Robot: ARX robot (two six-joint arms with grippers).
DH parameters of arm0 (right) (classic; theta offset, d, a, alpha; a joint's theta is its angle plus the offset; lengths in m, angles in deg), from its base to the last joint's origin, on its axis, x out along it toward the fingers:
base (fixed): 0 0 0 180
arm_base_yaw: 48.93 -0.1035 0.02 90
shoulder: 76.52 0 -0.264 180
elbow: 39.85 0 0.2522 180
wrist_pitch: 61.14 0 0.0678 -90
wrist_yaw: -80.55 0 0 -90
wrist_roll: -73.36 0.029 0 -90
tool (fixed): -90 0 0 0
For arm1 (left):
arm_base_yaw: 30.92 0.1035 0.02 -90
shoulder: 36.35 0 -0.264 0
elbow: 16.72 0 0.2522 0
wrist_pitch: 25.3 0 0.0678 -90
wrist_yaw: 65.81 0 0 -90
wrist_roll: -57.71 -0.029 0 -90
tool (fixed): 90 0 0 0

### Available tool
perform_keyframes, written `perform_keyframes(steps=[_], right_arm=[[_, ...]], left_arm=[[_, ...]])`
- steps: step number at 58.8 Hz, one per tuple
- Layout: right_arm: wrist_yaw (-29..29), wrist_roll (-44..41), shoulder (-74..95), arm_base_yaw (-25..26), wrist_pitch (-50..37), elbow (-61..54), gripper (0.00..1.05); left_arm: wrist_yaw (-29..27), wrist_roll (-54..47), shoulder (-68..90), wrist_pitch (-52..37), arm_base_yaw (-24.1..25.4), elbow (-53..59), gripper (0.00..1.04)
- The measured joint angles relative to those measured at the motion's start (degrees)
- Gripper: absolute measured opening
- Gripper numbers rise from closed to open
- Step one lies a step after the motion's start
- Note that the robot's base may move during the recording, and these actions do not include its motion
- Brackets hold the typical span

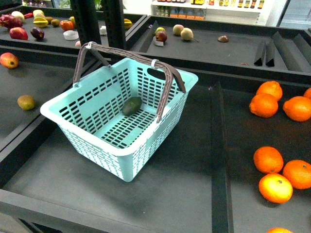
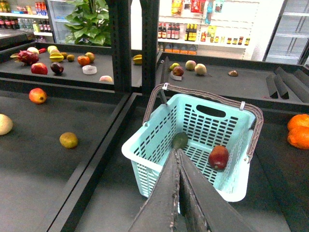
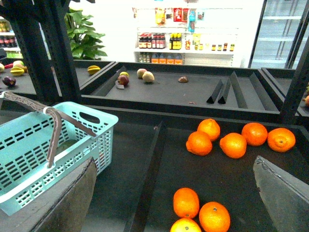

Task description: Pick mango and avocado into basket

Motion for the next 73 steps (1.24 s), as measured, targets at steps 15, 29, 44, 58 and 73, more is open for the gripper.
perform_keyframes(steps=[15,29,44,58,73], right_arm=[[-0.02,0.00,0.00,0.00,0.00,0.00,0.97],[-0.02,0.00,0.00,0.00,0.00,0.00,0.97],[-0.02,0.00,0.00,0.00,0.00,0.00,0.97],[0.00,0.00,0.00,0.00,0.00,0.00,0.97],[-0.02,0.00,0.00,0.00,0.00,0.00,0.97]], left_arm=[[0.00,-0.02,-7.06,8.07,0.00,0.00,0.03],[0.00,-0.02,-13.53,13.92,0.00,0.00,0.03],[0.00,-0.02,-13.60,13.92,0.00,0.00,0.03],[0.00,-0.02,-13.60,13.92,0.00,0.00,0.54],[0.00,-0.07,-13.60,13.92,0.00,0.00,0.97]])
